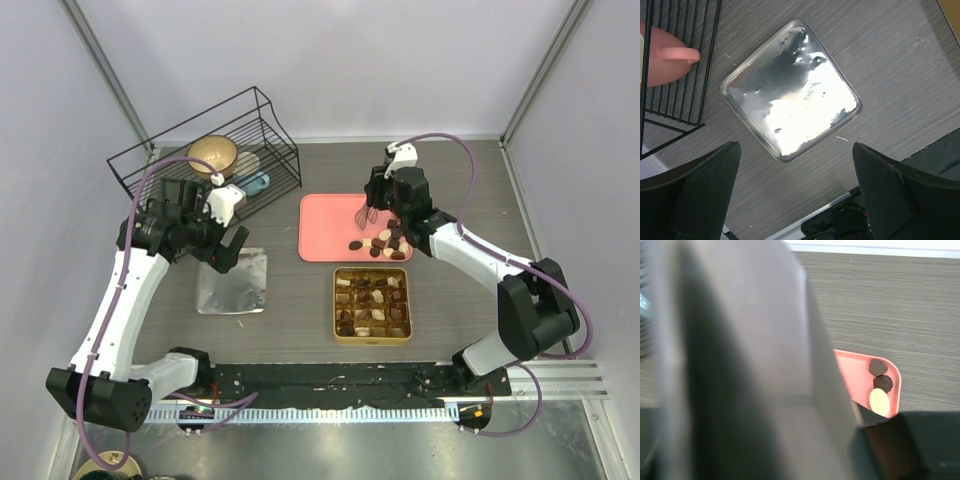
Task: Pack the chocolate
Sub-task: Pick up the fake chocolate from the plate.
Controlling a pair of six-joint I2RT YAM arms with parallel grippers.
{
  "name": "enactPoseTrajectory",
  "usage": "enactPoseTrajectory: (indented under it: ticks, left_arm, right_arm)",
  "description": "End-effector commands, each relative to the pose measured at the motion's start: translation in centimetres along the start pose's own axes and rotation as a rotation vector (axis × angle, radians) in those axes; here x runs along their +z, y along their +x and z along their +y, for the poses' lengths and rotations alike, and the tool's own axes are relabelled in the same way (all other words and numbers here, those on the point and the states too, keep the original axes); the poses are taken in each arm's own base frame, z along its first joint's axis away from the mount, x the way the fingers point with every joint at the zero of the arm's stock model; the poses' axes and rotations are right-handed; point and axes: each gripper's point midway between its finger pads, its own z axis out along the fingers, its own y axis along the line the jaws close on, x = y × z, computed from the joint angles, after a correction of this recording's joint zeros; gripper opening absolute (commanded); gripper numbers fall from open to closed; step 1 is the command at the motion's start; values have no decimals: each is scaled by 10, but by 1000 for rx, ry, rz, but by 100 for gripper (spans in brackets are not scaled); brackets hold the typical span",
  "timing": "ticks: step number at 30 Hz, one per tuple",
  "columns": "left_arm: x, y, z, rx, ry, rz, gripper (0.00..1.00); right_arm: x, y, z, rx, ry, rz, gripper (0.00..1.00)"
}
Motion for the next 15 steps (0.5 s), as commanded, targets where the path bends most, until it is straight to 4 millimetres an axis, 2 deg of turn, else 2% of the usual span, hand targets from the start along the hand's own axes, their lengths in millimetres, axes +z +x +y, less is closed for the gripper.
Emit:
enactPoseTrajectory:
  ticks: [1, 11, 15]
  left_arm:
    - [-8, -6, 3, 10, -24, -34, 100]
    - [-11, -5, 5, 10, -32, -31, 100]
    - [-12, -5, 4, 12, -36, -36, 100]
  right_arm:
    - [6, 0, 10, 11, -32, -24, 45]
    - [8, 23, 7, -8, 1, 13, 45]
    - [4, 32, 12, -22, 0, 32, 45]
